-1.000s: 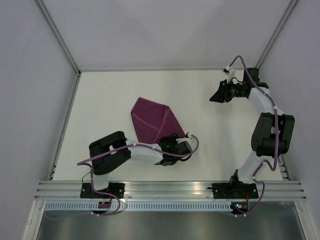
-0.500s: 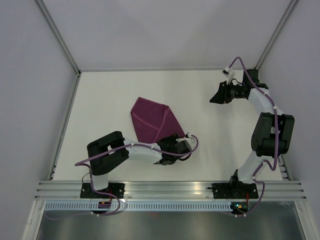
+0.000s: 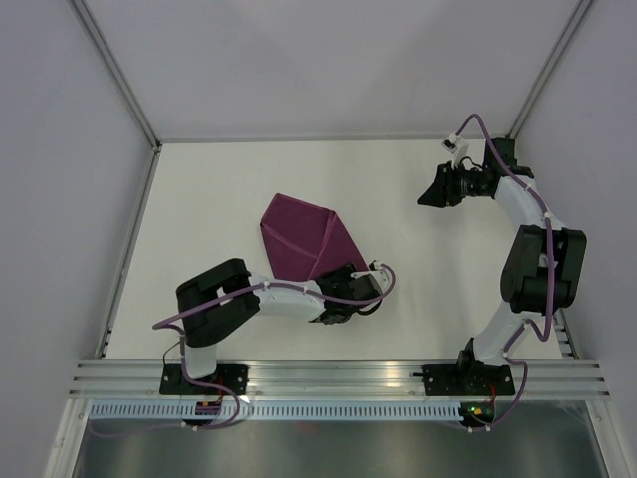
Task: Fold the napkin, place the utensils inside, and roll it up
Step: Roll the napkin with the utensil
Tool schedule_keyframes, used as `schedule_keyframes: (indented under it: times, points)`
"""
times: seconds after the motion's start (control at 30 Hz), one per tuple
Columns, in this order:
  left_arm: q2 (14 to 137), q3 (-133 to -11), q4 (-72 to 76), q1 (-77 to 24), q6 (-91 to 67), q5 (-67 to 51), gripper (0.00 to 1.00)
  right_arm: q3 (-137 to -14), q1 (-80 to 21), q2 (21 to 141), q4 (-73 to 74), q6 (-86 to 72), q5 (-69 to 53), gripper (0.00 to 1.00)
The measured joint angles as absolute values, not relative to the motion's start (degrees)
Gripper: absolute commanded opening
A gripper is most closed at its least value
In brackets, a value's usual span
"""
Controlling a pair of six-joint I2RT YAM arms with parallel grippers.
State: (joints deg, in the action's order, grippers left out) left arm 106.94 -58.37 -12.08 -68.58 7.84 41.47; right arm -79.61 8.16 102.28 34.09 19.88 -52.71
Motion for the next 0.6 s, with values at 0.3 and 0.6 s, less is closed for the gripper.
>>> schedule_keyframes:
  times: [0.3,0.6]
  points:
    - [109.45,-59.96,-12.1,-67.31,7.84,42.89,0.33,-79.02,8.14,102.28,33.78,19.86,-52.69,0.34]
    - [110.37,-60.31,-12.51,-66.32,7.88,42.65,0.15,-77.95,8.14,102.26,33.43,20.23,-52.64,0.35]
